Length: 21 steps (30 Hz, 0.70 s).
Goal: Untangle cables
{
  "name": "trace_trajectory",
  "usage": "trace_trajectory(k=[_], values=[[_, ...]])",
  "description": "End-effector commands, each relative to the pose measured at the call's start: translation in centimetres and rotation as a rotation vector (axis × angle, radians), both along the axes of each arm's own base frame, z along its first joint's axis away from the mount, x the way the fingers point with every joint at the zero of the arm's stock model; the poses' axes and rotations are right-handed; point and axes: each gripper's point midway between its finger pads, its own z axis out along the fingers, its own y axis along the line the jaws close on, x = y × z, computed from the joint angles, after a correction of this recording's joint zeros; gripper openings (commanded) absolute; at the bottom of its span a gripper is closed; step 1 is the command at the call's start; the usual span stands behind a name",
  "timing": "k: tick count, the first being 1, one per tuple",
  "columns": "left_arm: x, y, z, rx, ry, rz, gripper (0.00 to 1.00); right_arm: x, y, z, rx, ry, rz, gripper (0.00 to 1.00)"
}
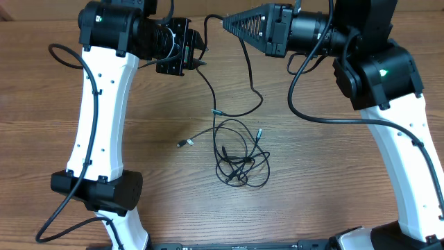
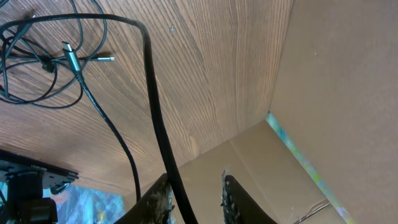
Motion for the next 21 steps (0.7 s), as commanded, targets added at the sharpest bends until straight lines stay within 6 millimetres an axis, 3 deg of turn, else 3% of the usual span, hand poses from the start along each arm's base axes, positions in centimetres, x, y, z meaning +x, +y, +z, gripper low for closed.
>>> trace_trajectory(k=[1, 8, 14, 21], values=[[0.3, 0.1, -0.5, 0.023, 0.0, 0.0, 0.26, -0.3, -0.2, 0.7, 0.008, -0.019, -0.001, 0.04], [0.3, 0.1, -0.6, 0.026, -0.003, -0.002, 0.18, -0.4, -0.2, 0.5, 0.004, -0.008, -0.001, 0.04], [0.4, 0.6, -0.8, 0.057, -0.01, 0.004, 0.05, -0.4, -0.2, 0.3, 0.0, 0.002, -0.002, 0.04], [0.8, 2.0, -1.5, 0.151, -0.036, 0.016, 0.04, 0.4, -1.6, -0.7, -0.019, 0.054, -0.04, 0.04]])
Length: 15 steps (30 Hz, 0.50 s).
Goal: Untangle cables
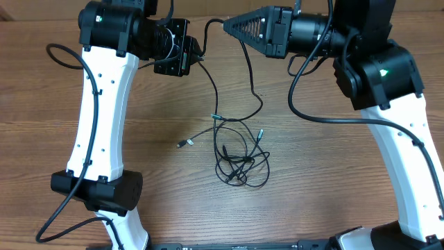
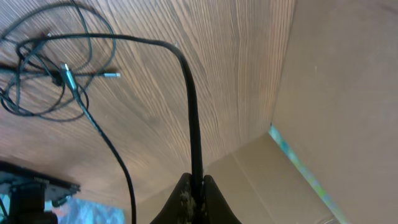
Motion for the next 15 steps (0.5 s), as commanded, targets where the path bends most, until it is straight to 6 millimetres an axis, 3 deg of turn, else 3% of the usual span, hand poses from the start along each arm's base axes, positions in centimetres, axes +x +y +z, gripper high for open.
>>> trace_trajectory(k=[1, 4, 8, 12, 15], values=[[0.6, 1.1, -0.9, 0.1, -0.037, -0.013, 0.04, 0.5, -1.5, -0.2, -0.01, 0.025, -0.04, 0.04], [1.5, 0.4, 0.1, 0.077, -0.125, -0.078, 0.04, 1.5, -3.4, -1.6, -0.039, 0.095, -0.103, 0.04], [2.4, -2.1, 3.7, -0.049, -0.308, -0.208, 0.04, 3.2, -7.3, -4.4, -0.112, 0.193, -0.233, 0.08], [2.6, -1.8, 6.1, -0.035, -0.406, -0.19, 0.04, 4.2, -10.9, -7.4, -0.199, 0.298, -0.383, 0.22], [2.7, -0.9, 7.6, 0.007, -0.468, -0.154, 0.04, 4.6, -13.0, -9.2, -0.259, 0.361, -0.482, 0.24]])
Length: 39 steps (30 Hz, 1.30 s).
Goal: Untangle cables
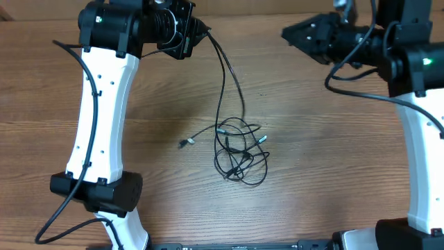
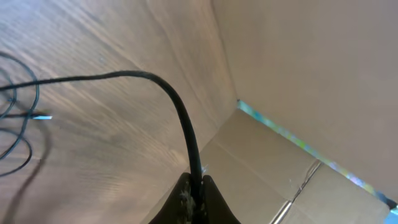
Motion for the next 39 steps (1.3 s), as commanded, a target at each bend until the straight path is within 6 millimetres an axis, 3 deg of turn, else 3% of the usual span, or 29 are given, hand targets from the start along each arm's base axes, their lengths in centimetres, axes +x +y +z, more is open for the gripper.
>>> trace_trajectory(k=[1, 4, 11, 13, 16, 23, 28, 31, 36, 37, 39], values=[[-1.3, 1.1, 4.8, 0.024, -0.171, 0.019, 0.04, 0.9, -3.0, -1.6, -0.126, 0.018, -0.137, 0.26], [-1.3, 1.1, 7.6, 0.005, -0.279, 0.02, 0.04, 0.8, -3.4, -2.3, -0.175, 0.012, -0.136, 0.31], [-2.2, 1.2, 17.5, -0.082, -0.648, 0.029, 0.04, 0.5, -4.1, -3.2, -0.214, 0.048, -0.162, 0.39], [-2.8, 1.5, 19.5, -0.092, -0.719, 0.036, 0.04, 0.5, -4.2, -3.4, -0.224, 0.053, -0.168, 0.39], [-3.2, 2.1, 20.7, -0.061, -0.778, 0.056, 0.04, 0.3, -4.2, -3.5, -0.236, 0.048, -0.156, 0.4], [-3.7, 1.6, 21.0, -0.012, -0.848, -0.016, 0.04, 0.3, -4.1, -3.9, -0.238, 0.064, -0.151, 0.45], [-5.3, -0.1, 24.1, -0.114, -0.964, -0.124, 0.04, 0.3, -4.1, -4.8, -0.246, 0.098, -0.144, 0.45], [-5.5, -0.3, 23.5, -0.123, -0.93, -0.141, 0.04, 0.5, -4.1, -5.3, -0.247, 0.116, -0.142, 0.45], [-4.8, 1.3, 15.7, -0.024, -0.576, -0.032, 0.04, 0.8, -4.1, -6.0, -0.25, 0.134, -0.14, 0.46], [-4.9, 1.6, 14.6, -0.003, -0.53, -0.018, 0.04, 0.8, -4.0, -6.0, -0.25, 0.134, -0.14, 0.47], [-5.3, 1.2, 14.2, -0.022, -0.497, -0.035, 0.04, 0.8, -4.1, -6.1, -0.25, 0.136, -0.14, 0.51]])
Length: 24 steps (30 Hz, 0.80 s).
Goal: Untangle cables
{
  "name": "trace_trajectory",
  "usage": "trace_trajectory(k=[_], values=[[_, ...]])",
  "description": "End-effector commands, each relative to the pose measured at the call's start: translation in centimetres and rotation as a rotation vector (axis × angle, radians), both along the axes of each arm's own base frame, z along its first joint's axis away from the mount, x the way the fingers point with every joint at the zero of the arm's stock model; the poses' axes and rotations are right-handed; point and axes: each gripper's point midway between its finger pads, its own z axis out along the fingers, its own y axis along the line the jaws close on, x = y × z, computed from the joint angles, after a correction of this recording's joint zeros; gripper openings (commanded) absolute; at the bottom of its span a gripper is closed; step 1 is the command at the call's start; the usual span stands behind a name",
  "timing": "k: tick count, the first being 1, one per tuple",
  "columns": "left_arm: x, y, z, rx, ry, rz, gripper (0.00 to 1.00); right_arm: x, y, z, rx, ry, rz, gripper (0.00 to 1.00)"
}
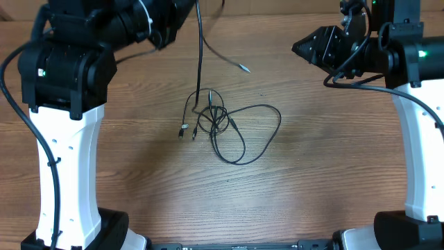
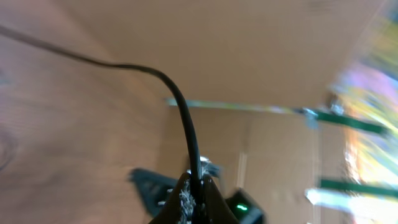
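Observation:
Thin black cables (image 1: 222,125) lie tangled on the wood table (image 1: 312,180), with one wide loop spread to the right. One strand rises straight up from the knot (image 1: 200,62) to my left gripper (image 2: 194,183), which is shut on it and held high near the top edge of the overhead view. In the left wrist view the held strand (image 2: 185,121) curves up and away from the fingers. A free plug end (image 1: 246,69) hangs to the right of it. Two small plugs (image 1: 183,130) rest at the tangle's left. My right gripper (image 1: 297,47) hovers at the upper right, apart from every cable.
A cardboard wall (image 1: 277,7) runs along the back of the table. My left arm's white link (image 1: 69,139) stands at the left and my right arm's link (image 1: 416,139) at the right. The right arm's own black cable (image 1: 347,73) hangs under its wrist.
My left gripper is higher, still shut on the strand. The tangle has shifted left and a wide loop has opened to its right. The right gripper sits slightly lower.
At first my left gripper was open around a strand at the back while the right held its end. Then the left was shut on it. Later the right had let go and stood far right. Now the left holds the strand high above the loosened tangle.

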Motion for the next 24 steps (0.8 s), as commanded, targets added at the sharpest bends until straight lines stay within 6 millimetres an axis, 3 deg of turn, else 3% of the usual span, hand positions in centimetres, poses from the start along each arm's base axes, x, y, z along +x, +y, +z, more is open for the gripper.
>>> trace_trajectory(k=[1, 2, 3, 7, 10, 14, 17, 24], values=[[-0.4, -0.4, 0.4, -0.028, 0.011, -0.008, 0.04, 0.1, -0.1, 0.0, -0.011, -0.006, -0.001, 0.52], [-0.7, -1.1, 1.6, -0.061, -0.023, -0.053, 0.04, 0.0, -0.1, 0.0, -0.011, -0.004, -0.001, 0.53], [-1.1, -2.2, 4.1, -0.123, -0.107, -0.13, 0.04, -0.1, -0.1, -0.1, -0.011, 0.003, -0.001, 0.53], [-1.7, -2.9, 9.7, -0.2, -0.338, -0.204, 0.04, -0.5, -0.2, -0.4, -0.014, 0.025, -0.001, 0.53], [-1.7, -2.8, 11.5, -0.261, -0.37, -0.193, 0.04, -0.6, -0.2, -0.5, -0.014, 0.03, -0.001, 0.53], [-0.9, -2.0, 12.4, -0.255, -0.427, -0.128, 0.04, -0.6, -0.2, -0.5, -0.023, 0.02, 0.012, 0.53], [0.4, -1.0, 11.8, -0.173, -0.468, -0.038, 0.05, -0.6, -0.2, -0.6, -0.027, 0.021, 0.017, 0.53], [6.3, 3.7, 8.9, -0.059, -0.424, 0.32, 0.04, -0.8, -0.2, -0.7, -0.027, 0.029, 0.017, 0.53]])
